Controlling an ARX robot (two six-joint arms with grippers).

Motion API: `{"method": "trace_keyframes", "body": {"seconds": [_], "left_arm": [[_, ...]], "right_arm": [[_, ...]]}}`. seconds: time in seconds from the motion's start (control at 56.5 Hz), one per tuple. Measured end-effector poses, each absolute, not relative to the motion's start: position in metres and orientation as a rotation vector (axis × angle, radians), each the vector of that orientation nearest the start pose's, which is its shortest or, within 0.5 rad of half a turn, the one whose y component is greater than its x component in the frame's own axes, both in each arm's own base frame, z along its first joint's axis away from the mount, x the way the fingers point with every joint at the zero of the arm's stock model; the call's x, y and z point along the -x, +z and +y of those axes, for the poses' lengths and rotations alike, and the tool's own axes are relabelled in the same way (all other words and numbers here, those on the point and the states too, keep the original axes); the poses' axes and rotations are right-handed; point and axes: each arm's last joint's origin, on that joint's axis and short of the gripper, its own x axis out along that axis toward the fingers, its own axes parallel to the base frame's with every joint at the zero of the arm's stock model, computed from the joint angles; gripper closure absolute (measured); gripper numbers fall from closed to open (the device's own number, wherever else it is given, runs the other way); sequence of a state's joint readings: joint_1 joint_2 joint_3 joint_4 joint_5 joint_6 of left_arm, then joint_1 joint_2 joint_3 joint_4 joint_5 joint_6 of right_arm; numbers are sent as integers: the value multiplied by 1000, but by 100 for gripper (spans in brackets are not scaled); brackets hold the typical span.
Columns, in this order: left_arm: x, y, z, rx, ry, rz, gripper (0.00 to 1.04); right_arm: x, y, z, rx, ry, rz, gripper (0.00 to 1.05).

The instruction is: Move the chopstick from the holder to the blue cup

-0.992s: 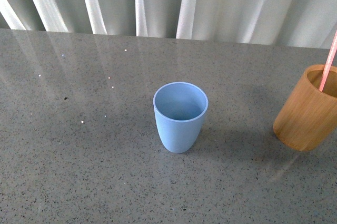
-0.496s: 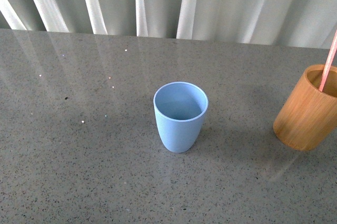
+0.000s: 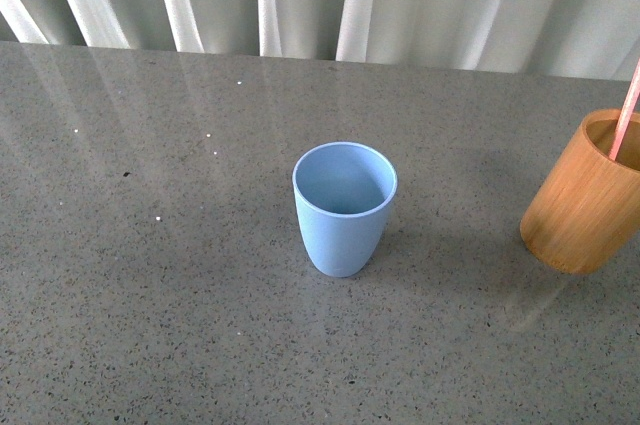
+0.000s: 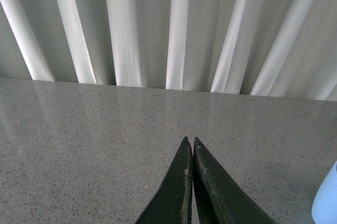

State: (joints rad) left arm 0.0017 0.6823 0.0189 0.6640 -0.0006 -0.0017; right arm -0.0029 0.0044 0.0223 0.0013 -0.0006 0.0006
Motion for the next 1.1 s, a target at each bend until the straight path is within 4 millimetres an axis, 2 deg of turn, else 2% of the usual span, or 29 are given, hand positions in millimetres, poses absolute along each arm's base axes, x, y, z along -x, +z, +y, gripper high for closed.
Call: {"method": "trace_keyframes", "body": {"seconds": [0.496, 1.098], "left_arm": [[-121, 173, 0, 2, 1, -21, 101], [-104, 170, 0, 2, 2, 0, 101]], "right_arm": [[-97, 171, 0, -1, -2, -20, 10], [-97, 171, 0, -1, -2, -20, 10]]}}
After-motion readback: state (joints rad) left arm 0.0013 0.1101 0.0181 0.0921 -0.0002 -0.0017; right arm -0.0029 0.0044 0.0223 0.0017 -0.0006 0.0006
